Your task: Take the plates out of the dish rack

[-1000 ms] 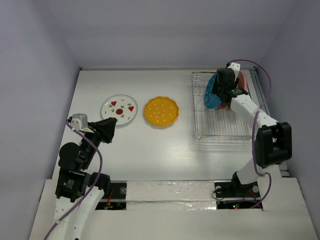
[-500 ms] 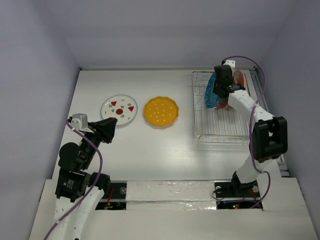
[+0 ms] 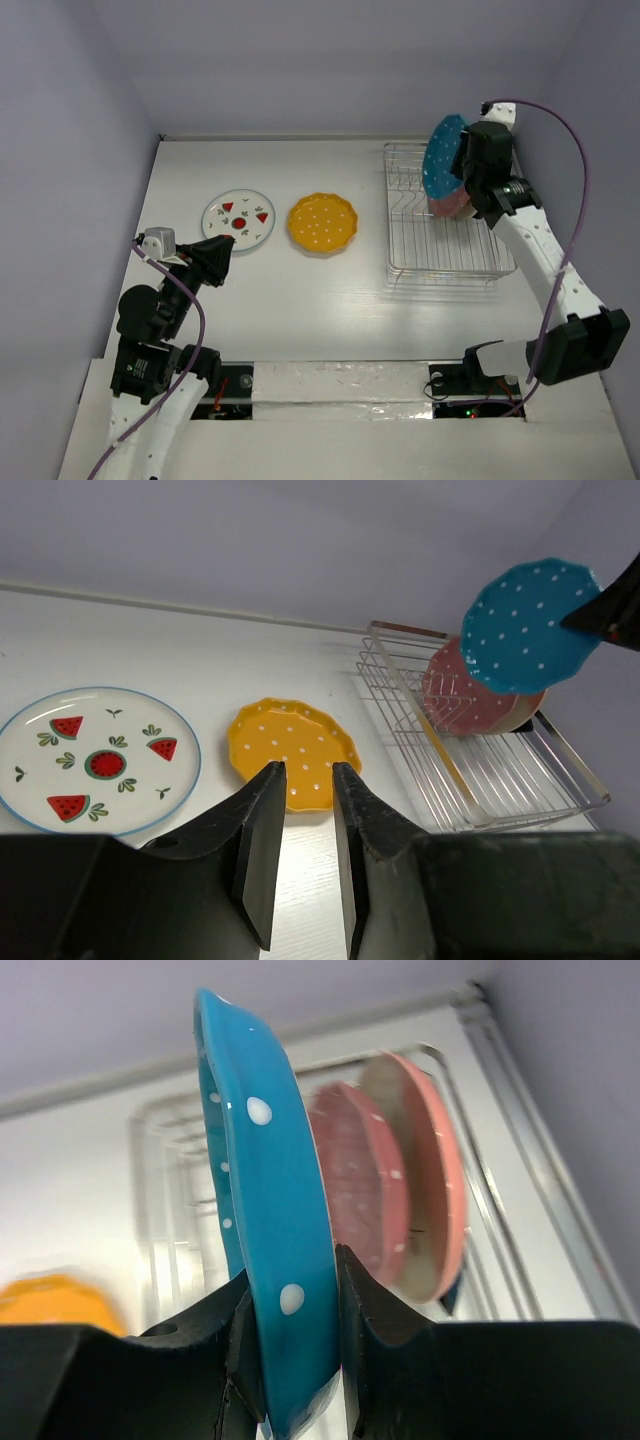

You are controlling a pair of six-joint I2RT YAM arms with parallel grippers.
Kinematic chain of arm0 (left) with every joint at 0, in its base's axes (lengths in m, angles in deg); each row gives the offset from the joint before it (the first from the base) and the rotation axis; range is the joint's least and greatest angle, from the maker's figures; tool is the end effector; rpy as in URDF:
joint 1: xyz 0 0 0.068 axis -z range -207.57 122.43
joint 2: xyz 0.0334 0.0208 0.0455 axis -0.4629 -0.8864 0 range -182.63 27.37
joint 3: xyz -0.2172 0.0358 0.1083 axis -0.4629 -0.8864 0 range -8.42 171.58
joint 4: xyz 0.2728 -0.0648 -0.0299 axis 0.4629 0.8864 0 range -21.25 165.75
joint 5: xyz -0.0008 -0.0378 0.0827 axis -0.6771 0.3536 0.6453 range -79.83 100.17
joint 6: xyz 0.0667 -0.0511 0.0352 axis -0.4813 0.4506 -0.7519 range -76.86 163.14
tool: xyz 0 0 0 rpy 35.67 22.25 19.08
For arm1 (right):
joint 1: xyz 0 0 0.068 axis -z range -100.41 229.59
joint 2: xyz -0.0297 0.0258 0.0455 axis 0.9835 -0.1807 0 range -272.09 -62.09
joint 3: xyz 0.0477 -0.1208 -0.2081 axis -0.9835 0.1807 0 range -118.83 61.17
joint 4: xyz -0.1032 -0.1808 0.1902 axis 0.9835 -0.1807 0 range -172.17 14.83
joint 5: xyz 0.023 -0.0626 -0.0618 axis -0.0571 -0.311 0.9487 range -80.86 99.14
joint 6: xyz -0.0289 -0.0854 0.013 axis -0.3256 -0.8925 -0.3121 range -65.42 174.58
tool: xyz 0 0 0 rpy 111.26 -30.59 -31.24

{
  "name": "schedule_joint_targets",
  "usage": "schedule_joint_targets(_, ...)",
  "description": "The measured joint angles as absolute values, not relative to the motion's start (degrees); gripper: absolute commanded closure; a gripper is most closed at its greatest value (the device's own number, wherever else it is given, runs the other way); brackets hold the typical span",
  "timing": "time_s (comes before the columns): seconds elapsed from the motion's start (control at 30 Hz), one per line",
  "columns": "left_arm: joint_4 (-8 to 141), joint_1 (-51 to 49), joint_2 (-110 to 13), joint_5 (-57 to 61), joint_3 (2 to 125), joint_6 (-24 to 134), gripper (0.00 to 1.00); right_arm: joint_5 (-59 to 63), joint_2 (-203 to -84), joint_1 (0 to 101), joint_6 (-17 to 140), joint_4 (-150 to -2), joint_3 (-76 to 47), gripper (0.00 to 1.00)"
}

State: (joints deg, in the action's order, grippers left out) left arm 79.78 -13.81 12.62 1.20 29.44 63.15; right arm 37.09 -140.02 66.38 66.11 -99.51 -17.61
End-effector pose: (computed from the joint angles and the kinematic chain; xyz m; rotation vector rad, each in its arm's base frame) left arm 0.1575 -0.0516 0.3658 0.0586 1.3868 -0.6000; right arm 0.3695 0.0475 0.3494 0.2837 1.9147 -0.1959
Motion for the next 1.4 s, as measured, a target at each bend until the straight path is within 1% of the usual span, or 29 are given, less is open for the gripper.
schedule_joint_targets(0.17, 79.78, -13.92, 12.62, 1.18, 29.44, 63.18, 0.77, 28.30, -134.38, 64.19, 70.20, -96.49, -16.56, 1.00)
schedule_joint_targets(0.3, 79.78, -14.19, 12.62, 1.18, 29.44, 63.15, 0.77, 20.98, -135.15, 61.35, 75.40, -90.46, -14.16, 1.00)
schedule_joint_targets(0.47, 79.76, -14.19, 12.62, 1.18, 29.44, 63.15, 0.77, 11.08, -147.02, 55.62, 82.55, -82.54, -13.66, 1.00)
schedule_joint_targets(0.63, 79.78, -14.19, 12.62, 1.18, 29.44, 63.15, 0.77, 6.81, -158.75, 50.59, 87.29, -80.05, -13.74, 1.00)
schedule_joint_targets(0.77, 79.78, -14.19, 12.65, 1.20, 29.44, 63.18, 0.76, 5.11, -163.87, 48.69, 90.55, -79.07, -13.57, 1.00)
schedule_joint_targets(0.93, 79.78, -14.19, 12.71, 1.18, 29.44, 63.15, 0.76, 4.35, -165.22, 48.39, 94.07, -74.63, -11.41, 1.00)
schedule_joint_targets(1.07, 79.76, -14.19, 12.91, 1.18, 29.44, 63.18, 0.76, 4.28, -166.10, 48.39, 96.21, -71.18, -10.05, 0.94)
schedule_joint_targets(1.3, 79.78, -14.19, 12.93, 1.18, 29.44, 63.18, 0.76, 4.30, -166.84, 48.45, 98.13, -69.32, -7.21, 0.84)
schedule_joint_targets(1.4, 79.78, -14.19, 12.93, 1.18, 29.44, 63.18, 0.76, 4.32, -166.84, 48.41, 98.07, -69.10, -7.17, 0.72)
